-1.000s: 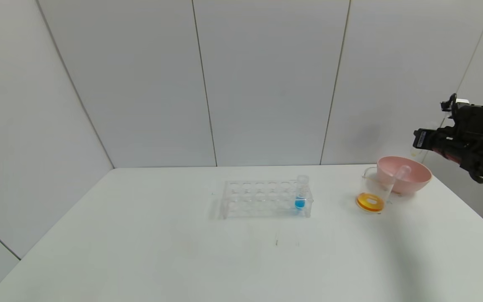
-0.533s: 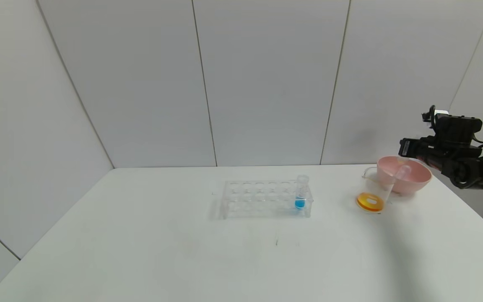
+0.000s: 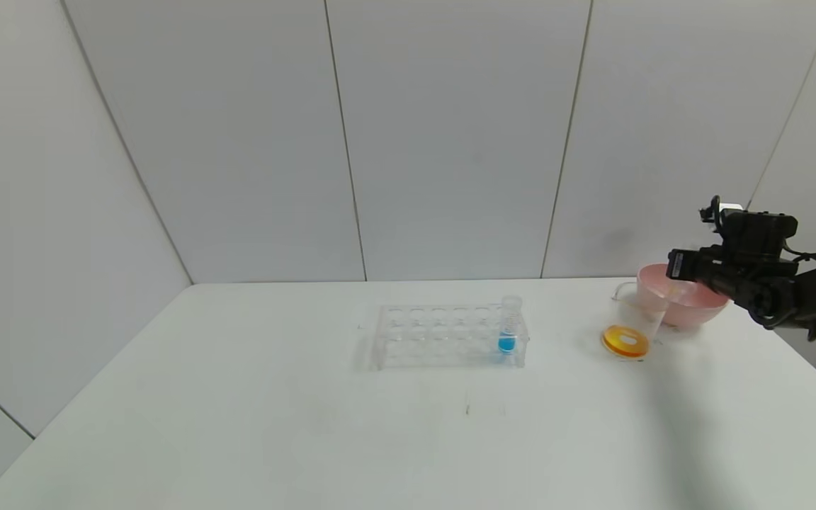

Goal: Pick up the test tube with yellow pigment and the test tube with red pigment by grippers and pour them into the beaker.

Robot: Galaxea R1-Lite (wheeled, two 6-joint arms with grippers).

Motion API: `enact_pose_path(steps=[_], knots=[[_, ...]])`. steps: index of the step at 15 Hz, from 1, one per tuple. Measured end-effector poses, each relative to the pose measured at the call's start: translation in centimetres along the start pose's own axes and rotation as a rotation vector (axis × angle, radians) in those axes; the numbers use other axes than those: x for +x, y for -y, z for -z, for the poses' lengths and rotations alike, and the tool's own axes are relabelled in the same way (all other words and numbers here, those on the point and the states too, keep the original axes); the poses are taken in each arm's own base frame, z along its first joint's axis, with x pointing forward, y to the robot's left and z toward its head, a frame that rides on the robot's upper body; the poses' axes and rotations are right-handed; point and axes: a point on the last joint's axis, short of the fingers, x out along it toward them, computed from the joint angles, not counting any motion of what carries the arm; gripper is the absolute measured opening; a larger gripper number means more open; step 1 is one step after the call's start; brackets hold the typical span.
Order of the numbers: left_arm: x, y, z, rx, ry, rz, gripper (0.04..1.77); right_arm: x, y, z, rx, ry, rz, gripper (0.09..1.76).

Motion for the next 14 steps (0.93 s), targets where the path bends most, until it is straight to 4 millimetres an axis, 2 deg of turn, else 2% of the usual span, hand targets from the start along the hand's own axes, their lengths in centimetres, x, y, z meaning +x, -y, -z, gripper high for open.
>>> enact_pose_path(steps=[3, 6, 11, 14], knots=[[0.0, 0.0, 0.0, 0.0, 0.0, 0.0, 1.72, 0.2, 0.2, 0.1, 0.002, 0.001, 0.005, 0.9], [0.0, 0.0, 0.0, 0.0, 0.0, 0.0, 1.72, 0.2, 0.6, 0.0, 0.003, 0.006, 0.013, 1.16], [0.0, 0.0, 0.0, 0.0, 0.0, 0.0, 1.72, 0.1, 1.1, -0.4, 0.005, 0.02, 0.023, 1.42], [0.0, 0.0, 0.0, 0.0, 0.0, 0.0, 1.72, -0.7, 0.9, -1.6, 0.003, 0.039, 0.012, 1.51]])
